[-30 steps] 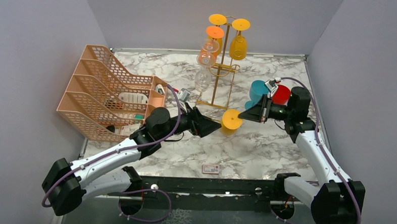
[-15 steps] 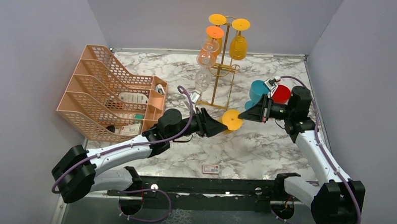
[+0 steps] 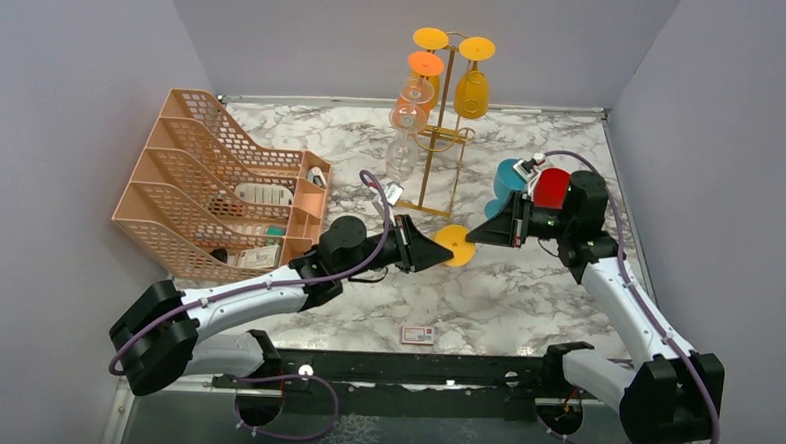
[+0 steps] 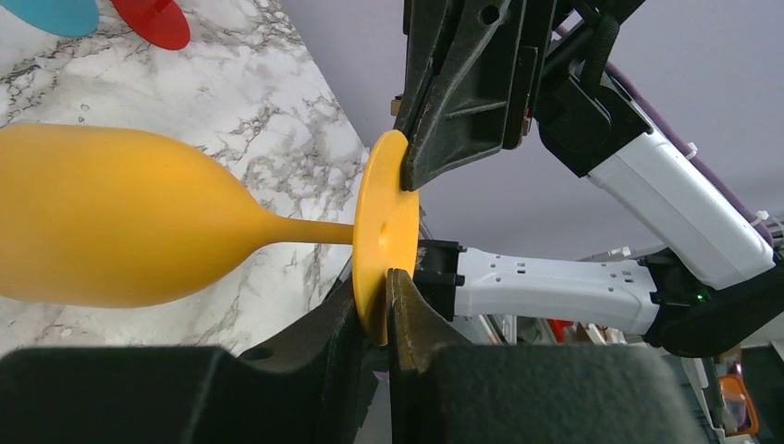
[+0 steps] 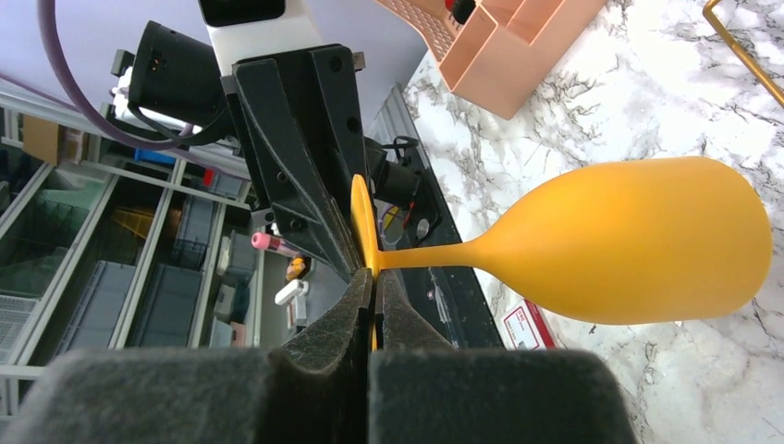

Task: Take the wine glass off the wine glass rack
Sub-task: Place the wine glass at the center of the board.

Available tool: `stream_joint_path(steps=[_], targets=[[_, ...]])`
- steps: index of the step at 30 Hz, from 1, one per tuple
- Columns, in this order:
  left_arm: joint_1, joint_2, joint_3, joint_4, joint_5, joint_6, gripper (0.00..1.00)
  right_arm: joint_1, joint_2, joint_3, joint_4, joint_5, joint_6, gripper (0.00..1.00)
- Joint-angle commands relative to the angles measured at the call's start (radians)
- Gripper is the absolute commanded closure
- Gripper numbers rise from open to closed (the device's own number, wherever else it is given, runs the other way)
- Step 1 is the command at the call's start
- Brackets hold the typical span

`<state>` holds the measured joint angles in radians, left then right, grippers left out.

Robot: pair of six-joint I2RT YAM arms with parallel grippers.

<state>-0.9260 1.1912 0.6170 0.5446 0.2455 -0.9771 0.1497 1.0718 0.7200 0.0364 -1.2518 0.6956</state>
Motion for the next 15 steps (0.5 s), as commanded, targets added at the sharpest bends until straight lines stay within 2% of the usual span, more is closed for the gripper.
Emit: stream_joint_path(steps=[1,6,8,9,11,15], targets=[[-0.002,-0.018,-0.003,0.029,0.016,0.002,0.81,0.011,0.004,0.033,0.014,-0.041,-0.022,0.99],[-0.002,-0.013,-0.017,0.029,0.081,0.019,0.81,0.012,0.001,0.052,-0.012,-0.045,-0.043,0.99],[-0.002,-0.010,-0.014,0.028,0.137,0.047,1.00,0.012,-0.005,0.058,-0.023,-0.052,-0.057,0.98],[-0.002,-0.009,-0.010,0.029,0.159,0.064,1.00,0.013,-0.008,0.060,-0.026,-0.054,-0.064,0.97],[-0.002,-0.014,-0.010,0.028,0.196,0.093,1.00,0.013,-0.016,0.067,-0.034,-0.062,-0.073,0.93],[-0.002,-0.041,-0.020,0.026,0.250,0.165,1.00,0.012,-0.030,0.076,-0.055,-0.050,-0.092,0.75]])
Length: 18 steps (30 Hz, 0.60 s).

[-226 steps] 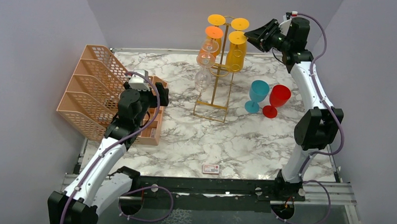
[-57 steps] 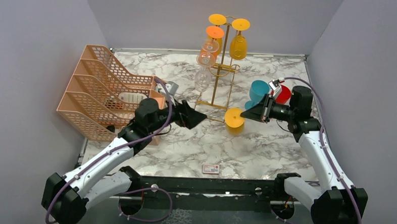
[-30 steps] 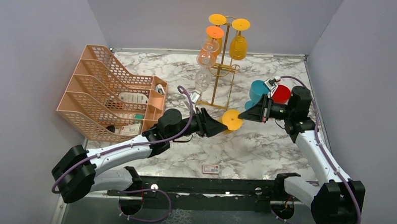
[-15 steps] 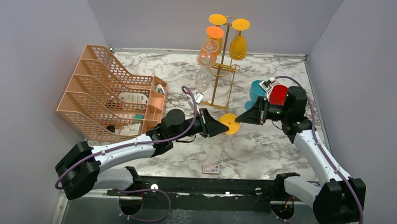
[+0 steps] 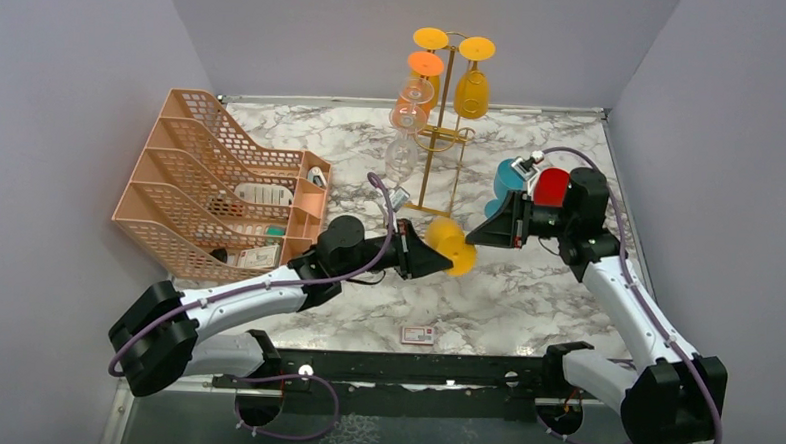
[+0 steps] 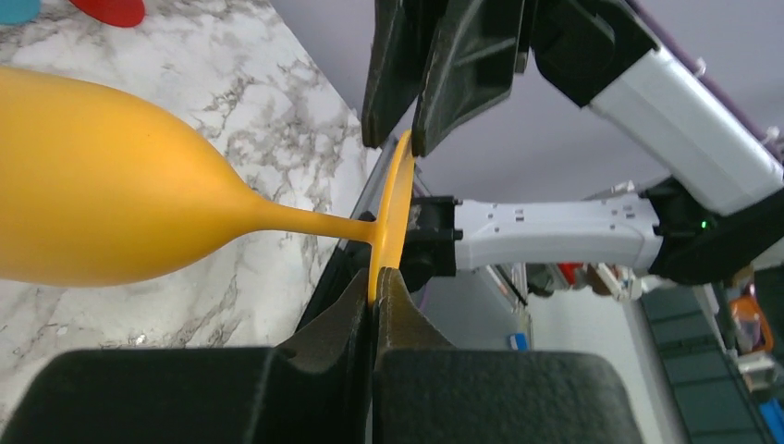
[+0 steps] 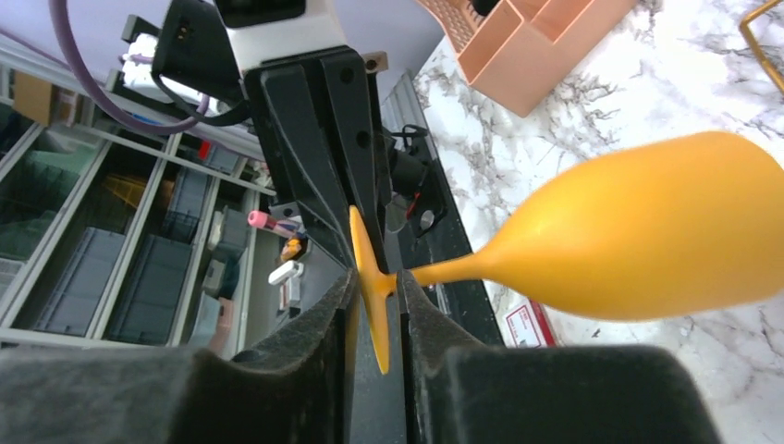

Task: Take the wine glass off the wine glass rack
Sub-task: Place the wine glass at the center of the board.

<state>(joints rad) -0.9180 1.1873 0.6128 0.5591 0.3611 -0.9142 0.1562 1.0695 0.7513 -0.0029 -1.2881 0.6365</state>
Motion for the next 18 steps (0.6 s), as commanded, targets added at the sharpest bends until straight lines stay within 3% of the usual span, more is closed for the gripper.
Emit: stream_joint_path(steps=[1,6,8,14,18], targets=[[-0.010,-0.049,-0.024,0.012,0.140,0.116,1.00,0.006,-0.029,0.046,-0.028,-0.007,-0.039,0.73],[-0.010,-0.068,-0.037,-0.024,0.220,0.206,1.00,0.006,-0.018,0.064,-0.084,0.059,-0.068,0.59],[-0.010,-0.065,-0.017,-0.108,0.265,0.276,1.00,0.006,-0.009,0.077,-0.127,0.109,-0.092,0.56],[-0.011,-0.082,0.072,-0.488,0.303,0.648,1.00,0.006,0.005,0.112,-0.240,0.310,-0.129,0.47],[-0.010,-0.148,0.037,-0.531,0.342,0.810,1.00,0.006,0.023,0.112,-0.256,0.340,-0.126,0.45]])
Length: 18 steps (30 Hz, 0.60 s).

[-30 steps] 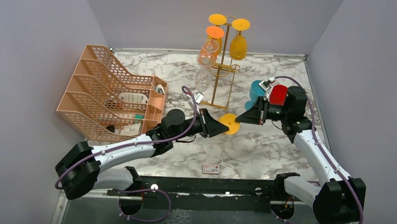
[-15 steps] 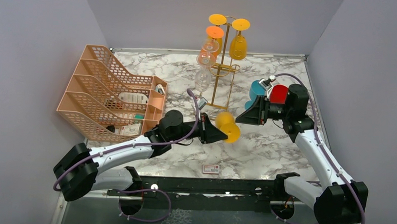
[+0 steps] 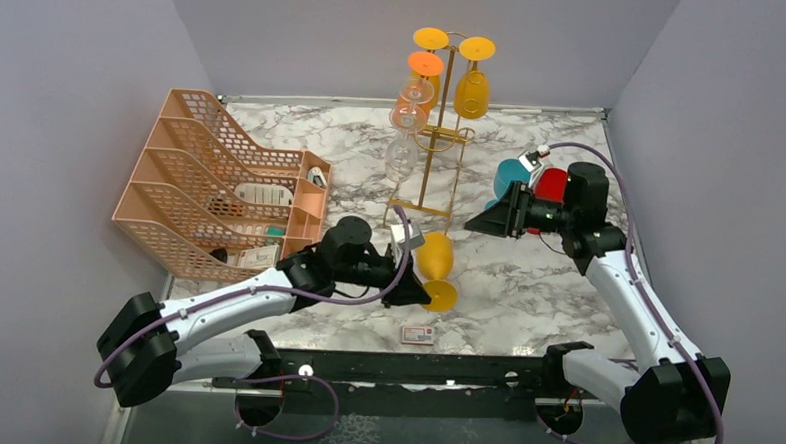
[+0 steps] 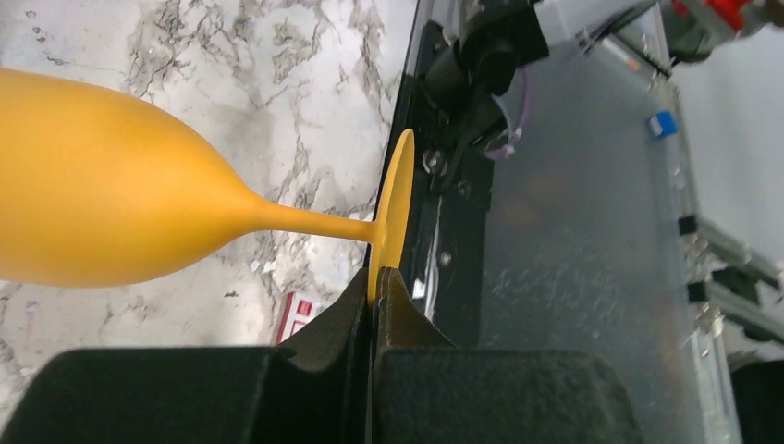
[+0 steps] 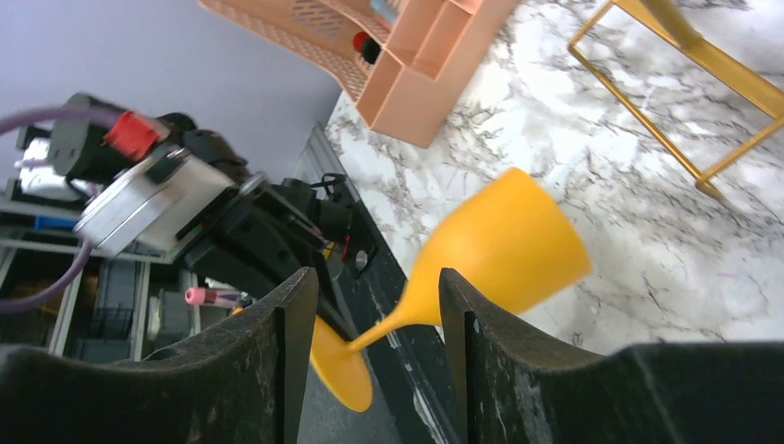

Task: Take the wine glass off the wine glass rack
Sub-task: Place the wine glass at the center of the board.

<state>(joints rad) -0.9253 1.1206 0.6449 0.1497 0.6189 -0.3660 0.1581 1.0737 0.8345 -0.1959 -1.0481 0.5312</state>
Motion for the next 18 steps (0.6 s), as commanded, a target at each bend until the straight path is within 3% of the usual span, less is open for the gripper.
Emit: stream_joint_path(steps=[1,7,10,13,18], targets=[[-0.003,-0.105,-0.008,-0.124,0.096,0.309,1.00,0.004,0.022,0.030,-0.068,0.103,-0.020,0.45],[-0.003,-0.257,-0.097,-0.187,0.082,0.645,1.00,0.004,0.022,0.027,-0.067,0.086,-0.027,0.40],[-0.002,-0.331,-0.174,-0.139,0.049,0.668,1.00,0.004,0.027,0.017,-0.031,0.005,-0.016,0.36],[-0.001,-0.356,-0.211,-0.137,0.077,0.668,1.00,0.004,0.038,-0.007,0.047,-0.093,0.030,0.26],[-0.002,-0.348,-0.202,-0.191,0.117,0.697,1.00,0.015,0.049,-0.012,0.068,-0.109,0.047,0.23]])
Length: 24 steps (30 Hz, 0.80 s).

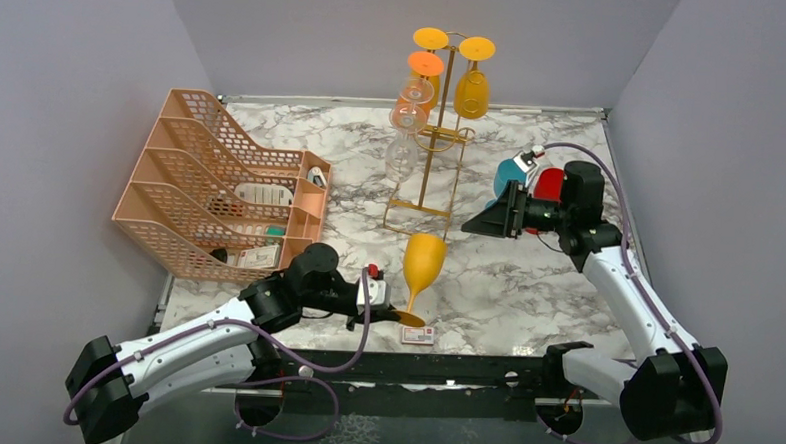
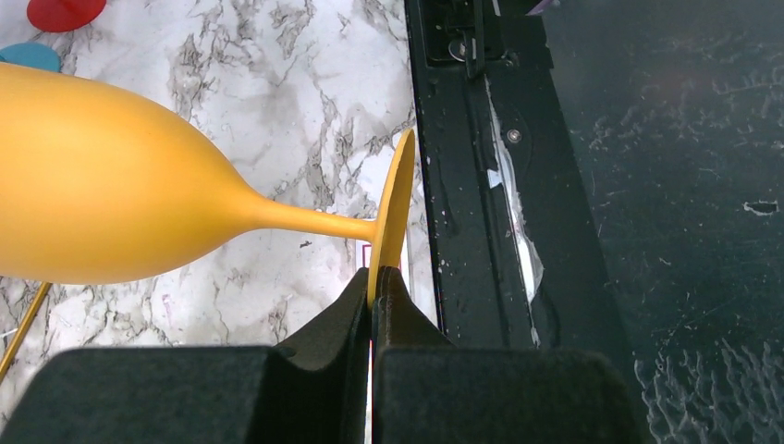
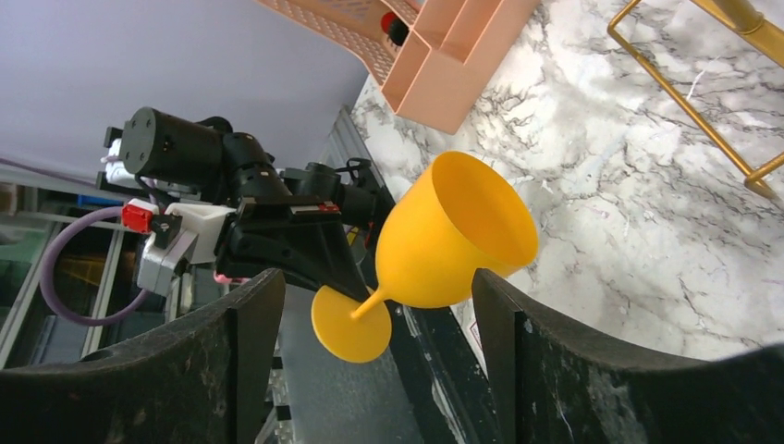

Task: Take the wine glass off the wine glass rack
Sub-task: Place the wine glass at the center of the board.

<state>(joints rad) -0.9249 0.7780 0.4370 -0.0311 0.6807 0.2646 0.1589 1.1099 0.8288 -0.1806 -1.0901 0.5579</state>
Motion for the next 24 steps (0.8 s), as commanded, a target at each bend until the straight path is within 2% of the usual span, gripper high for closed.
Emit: stream_joint_path(steps=[1,8,16,18,20,24], targets=[[-0.002,-0.003,0.006,-0.009,0.057,0.067,1.00,0.017,0.018,-0.003,0.049,-0.065,0.019,0.23],[-0.002,-0.004,0.003,0.023,0.088,0.033,1.00,0.108,0.079,0.047,-0.036,0.016,-0.031,0.21],[-0.002,-0.038,-0.009,0.053,0.140,0.004,1.00,0.188,0.201,0.117,-0.028,0.048,-0.030,0.23],[-0.002,-0.046,-0.011,0.057,0.136,-0.003,1.00,0.214,0.235,0.147,-0.059,0.042,-0.056,0.25],[-0.002,-0.055,-0.014,0.061,0.127,-0.004,1.00,0.255,0.274,0.176,-0.101,0.026,-0.078,0.32],[-0.002,-0.064,-0.020,0.055,0.053,-0.003,1.00,0.298,0.313,0.219,-0.168,0.014,-0.147,0.41]])
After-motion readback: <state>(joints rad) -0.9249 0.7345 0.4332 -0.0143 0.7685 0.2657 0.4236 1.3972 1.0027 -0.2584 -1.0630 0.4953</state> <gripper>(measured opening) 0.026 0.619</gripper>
